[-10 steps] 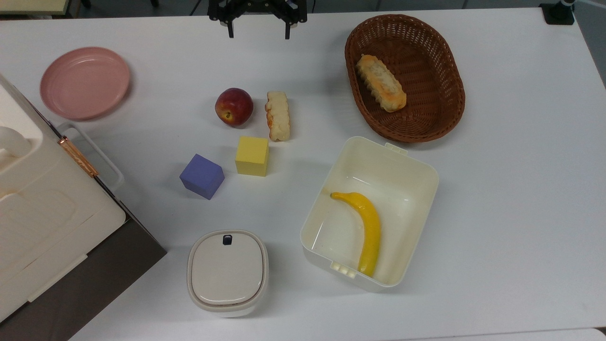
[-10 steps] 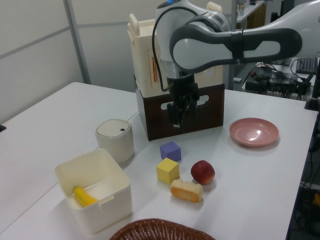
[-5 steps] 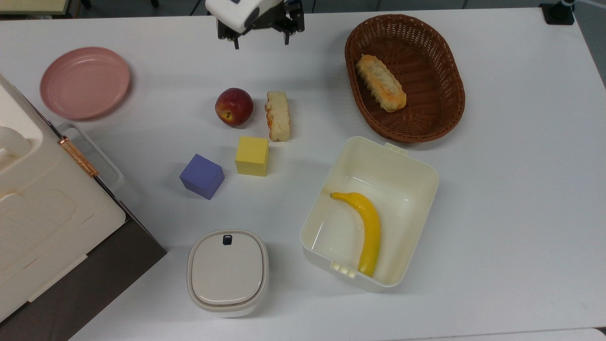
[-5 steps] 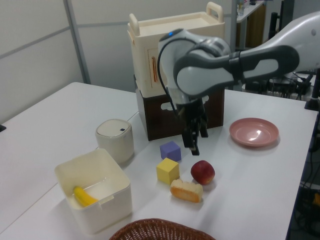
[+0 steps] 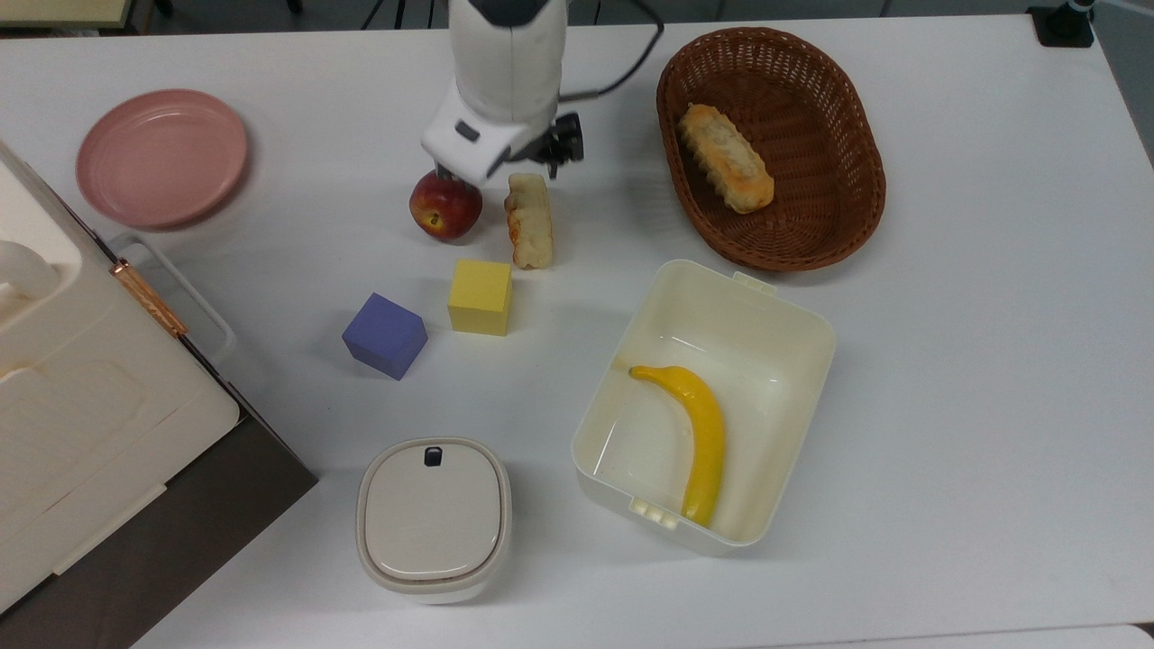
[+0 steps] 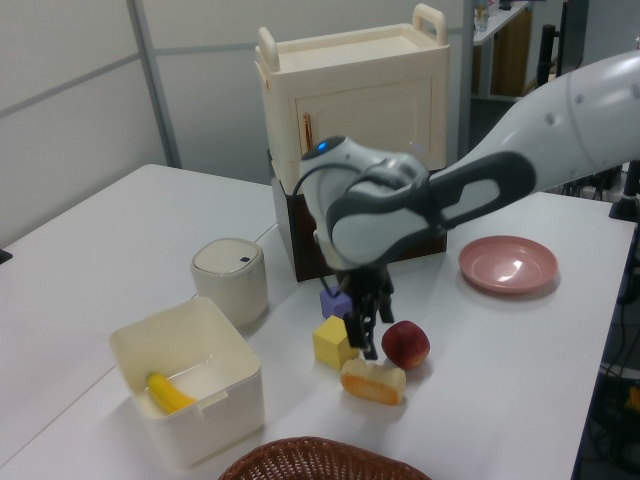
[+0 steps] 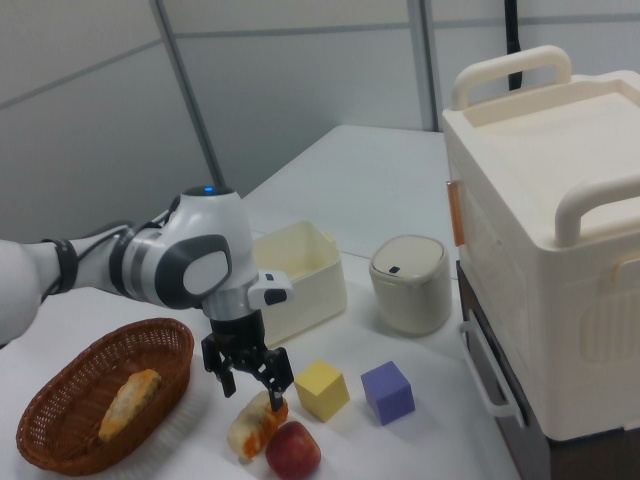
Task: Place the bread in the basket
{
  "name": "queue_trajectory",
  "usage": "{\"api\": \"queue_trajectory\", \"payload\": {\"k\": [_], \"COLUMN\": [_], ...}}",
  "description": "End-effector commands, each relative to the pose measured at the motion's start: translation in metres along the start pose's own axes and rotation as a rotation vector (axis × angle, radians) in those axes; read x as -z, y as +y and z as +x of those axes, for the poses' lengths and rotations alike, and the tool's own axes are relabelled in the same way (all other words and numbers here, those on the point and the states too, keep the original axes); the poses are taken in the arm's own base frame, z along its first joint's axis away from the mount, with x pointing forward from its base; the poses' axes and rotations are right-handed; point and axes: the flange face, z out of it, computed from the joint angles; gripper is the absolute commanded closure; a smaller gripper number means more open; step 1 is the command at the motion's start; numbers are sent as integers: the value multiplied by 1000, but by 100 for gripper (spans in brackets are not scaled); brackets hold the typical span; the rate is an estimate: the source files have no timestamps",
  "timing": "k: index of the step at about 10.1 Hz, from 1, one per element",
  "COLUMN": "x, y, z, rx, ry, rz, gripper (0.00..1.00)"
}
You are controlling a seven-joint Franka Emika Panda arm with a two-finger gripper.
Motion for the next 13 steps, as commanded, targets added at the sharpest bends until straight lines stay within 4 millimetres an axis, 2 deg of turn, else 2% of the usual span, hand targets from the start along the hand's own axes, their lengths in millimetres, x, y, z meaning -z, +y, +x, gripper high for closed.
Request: {"api": "queue_trajectory", "payload": {"k": [1, 2, 3, 5, 6, 8, 9, 11, 13], "x": [-38, -47, -54, -54, -45, 0, 21, 54, 72], "y": [-28, -36, -43, -43, -42, -42, -49, -110, -190], "z": [30, 35, 38, 37, 33, 30, 31, 25, 6], "rx": [-26, -22, -8, 7, 4, -2, -14, -11, 31], "ry": [50, 50, 43, 34, 29, 14, 33, 93, 78], "rz": [-5, -9, -13, -38, -39, -42, -38, -49, -70], "gripper": [0, 2, 14, 67, 75, 75, 74, 74, 71]}}
